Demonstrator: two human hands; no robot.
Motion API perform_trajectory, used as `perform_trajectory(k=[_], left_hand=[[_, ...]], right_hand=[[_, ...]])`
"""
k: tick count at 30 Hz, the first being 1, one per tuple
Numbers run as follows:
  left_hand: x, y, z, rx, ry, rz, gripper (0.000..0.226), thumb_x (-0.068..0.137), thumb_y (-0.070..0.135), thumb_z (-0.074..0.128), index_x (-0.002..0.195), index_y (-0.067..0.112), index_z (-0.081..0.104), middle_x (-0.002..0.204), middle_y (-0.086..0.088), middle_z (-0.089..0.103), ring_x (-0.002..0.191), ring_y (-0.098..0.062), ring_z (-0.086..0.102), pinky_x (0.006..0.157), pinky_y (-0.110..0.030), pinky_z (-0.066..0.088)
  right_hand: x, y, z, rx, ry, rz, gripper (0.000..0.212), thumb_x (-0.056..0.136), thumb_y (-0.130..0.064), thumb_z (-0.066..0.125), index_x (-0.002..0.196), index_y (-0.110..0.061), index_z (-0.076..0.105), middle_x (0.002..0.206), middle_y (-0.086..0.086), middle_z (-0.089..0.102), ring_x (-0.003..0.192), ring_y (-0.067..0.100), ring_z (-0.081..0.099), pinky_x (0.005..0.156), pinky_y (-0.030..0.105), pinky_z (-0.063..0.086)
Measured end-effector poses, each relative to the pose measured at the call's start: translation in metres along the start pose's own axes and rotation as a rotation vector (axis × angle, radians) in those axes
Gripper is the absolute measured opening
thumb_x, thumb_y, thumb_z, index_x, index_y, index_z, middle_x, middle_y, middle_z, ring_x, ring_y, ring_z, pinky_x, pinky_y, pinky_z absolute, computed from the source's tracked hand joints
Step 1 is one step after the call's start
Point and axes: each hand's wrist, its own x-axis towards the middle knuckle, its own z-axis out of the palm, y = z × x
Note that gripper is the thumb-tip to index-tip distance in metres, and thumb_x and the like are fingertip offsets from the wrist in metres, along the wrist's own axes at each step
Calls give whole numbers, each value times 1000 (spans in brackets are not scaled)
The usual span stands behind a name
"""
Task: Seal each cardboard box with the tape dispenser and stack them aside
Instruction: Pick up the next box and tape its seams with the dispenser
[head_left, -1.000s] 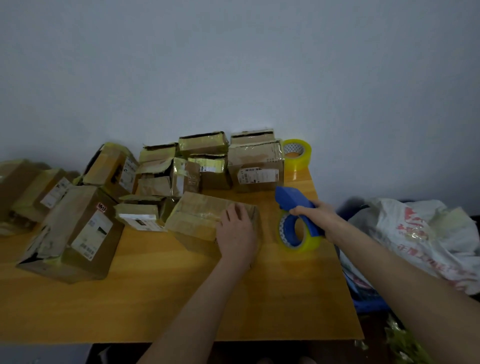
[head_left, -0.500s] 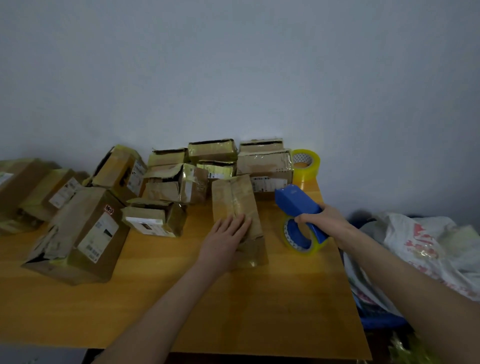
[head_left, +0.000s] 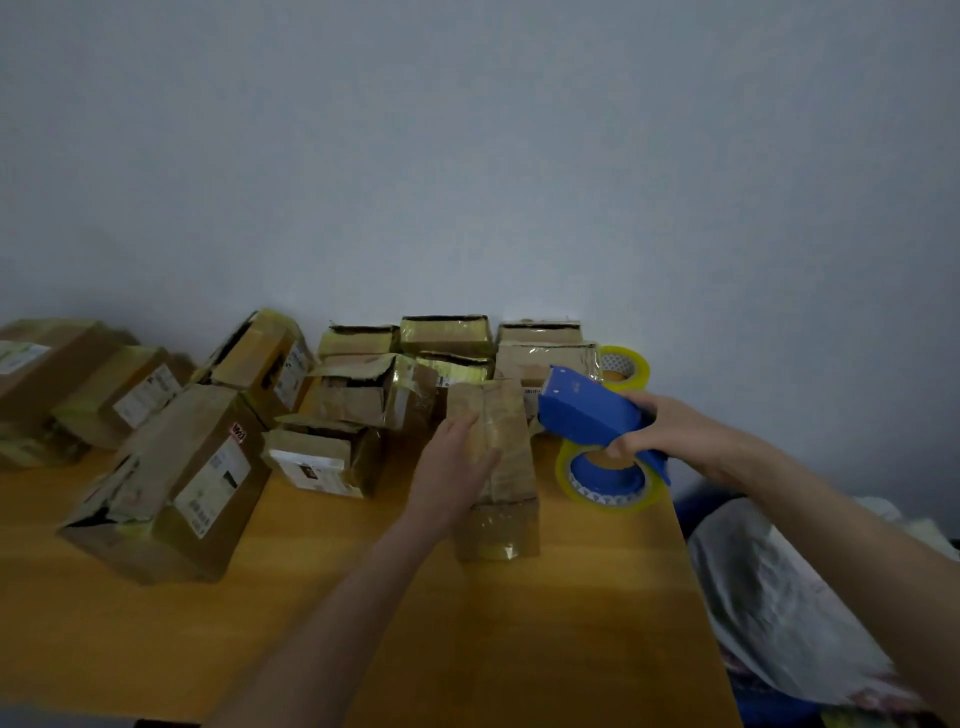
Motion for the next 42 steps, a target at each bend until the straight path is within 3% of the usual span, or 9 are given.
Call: perform_trajectory(k=[3,6,11,14,17,22,30,36,42], left_hand=[[2,21,-8,-674,-180,-430,59,89,48,55,134,11,46,129,-7,56,104,-14,60,73,-23,53],[0,22,-13,-891,-327,-621,51,86,50,60,111,6,59,104,-6,70,91,-18,68,70,-29,54],[-1,8,-19,-749,-138,-545,9,89,20,63,91,12,67,78,-2,65,68,-10,61,60,-22,49],[-5,4,-20,-636,-124,-488,11,94,17,57,89,13,66,80,-2,65,73,-10,61,63,-22,51],[-11,0,-25,-594,-144,-450,12,93,18,58,89,10,66,78,-3,65,68,-9,63,59,-20,52],[-21,-30,-51,-575,-43,-481,18,89,21,65,83,5,70,66,2,64,58,-6,61,52,-17,49],[-32,-45,-54,-569,-41,-528,17,87,21,68,79,6,69,65,1,64,61,-8,61,51,-18,49],[-38,-62,-62,-505,29,-556,13,89,18,65,86,5,68,71,-1,62,63,-8,60,49,-17,49],[-39,-59,-42,-496,41,-548,15,89,19,66,82,6,68,72,-3,63,66,-10,58,49,-17,49]], right_hand=[[-5,-17,7,-30,-56,-67,62,56,-25,81,115,-30,61,109,-1,68,91,12,69,82,31,57],[-7,-28,16,-113,-97,-111,64,56,-27,81,116,-33,59,111,-2,64,93,11,68,80,29,57],[-6,-36,29,-410,-90,-205,81,61,-36,88,129,-40,43,119,-8,55,98,14,63,84,33,57],[-3,-40,36,-659,-31,-284,82,68,-47,82,137,-43,37,118,-16,49,103,12,55,83,26,52],[-1,-42,39,-690,-65,-296,82,70,-50,79,140,-42,37,118,-15,49,104,12,53,85,27,51],[-11,-36,24,-690,-93,-272,64,50,-67,60,109,-67,36,108,-18,54,93,7,56,80,27,51],[-18,-20,13,-517,-141,-210,60,58,-47,71,107,-61,39,109,-24,51,93,-3,55,66,3,45],[-19,-3,1,-638,-105,-164,72,73,-30,80,133,-39,42,116,-8,53,101,14,55,88,29,51],[-12,13,-7,-642,-133,-157,61,73,-25,80,112,-52,42,104,-22,52,93,1,54,76,21,47]])
